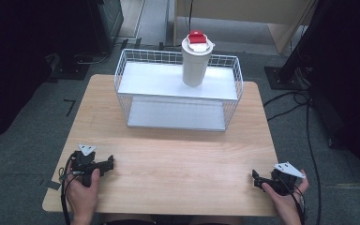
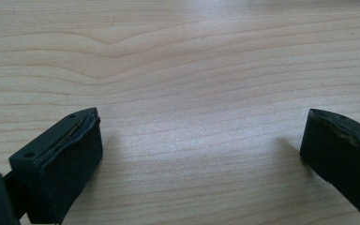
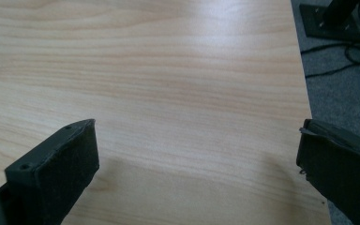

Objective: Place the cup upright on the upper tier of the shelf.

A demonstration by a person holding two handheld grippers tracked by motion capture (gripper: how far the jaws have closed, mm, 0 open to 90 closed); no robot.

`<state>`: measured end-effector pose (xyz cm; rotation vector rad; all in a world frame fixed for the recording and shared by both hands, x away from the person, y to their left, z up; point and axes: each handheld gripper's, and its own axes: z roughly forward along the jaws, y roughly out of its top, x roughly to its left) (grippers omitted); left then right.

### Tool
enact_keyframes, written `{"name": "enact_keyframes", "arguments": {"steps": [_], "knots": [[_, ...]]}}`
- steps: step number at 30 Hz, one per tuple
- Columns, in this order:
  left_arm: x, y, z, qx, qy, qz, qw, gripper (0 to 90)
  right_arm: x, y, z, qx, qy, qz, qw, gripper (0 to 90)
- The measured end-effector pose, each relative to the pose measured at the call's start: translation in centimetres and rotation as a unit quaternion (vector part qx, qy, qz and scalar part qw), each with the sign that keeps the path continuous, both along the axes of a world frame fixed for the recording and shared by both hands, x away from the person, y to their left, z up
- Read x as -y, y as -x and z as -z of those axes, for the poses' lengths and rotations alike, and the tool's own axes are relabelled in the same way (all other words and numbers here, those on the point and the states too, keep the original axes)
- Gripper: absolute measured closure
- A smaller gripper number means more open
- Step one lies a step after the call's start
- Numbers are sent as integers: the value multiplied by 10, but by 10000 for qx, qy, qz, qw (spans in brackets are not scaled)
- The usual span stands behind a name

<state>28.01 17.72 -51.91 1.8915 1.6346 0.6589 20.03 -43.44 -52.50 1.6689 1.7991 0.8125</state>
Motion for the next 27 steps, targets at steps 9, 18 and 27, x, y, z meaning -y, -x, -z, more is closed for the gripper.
{"name": "enact_keyframes", "arguments": {"steps": [9, 18, 27], "knots": [[0, 0, 0, 0, 4, -5, 10000, 0, 3, -2, 2, -269, -72, -28, 9996, 0], [0, 0, 0, 0, 5, -6, 10000, 0, 2, -1, 2, -269, -64, 14, 9996, 0], [0, 0, 0, -3, 0, 1, 10000, 0, 2, 0, 2, -264, -75, -4, 9996, 0]]}}
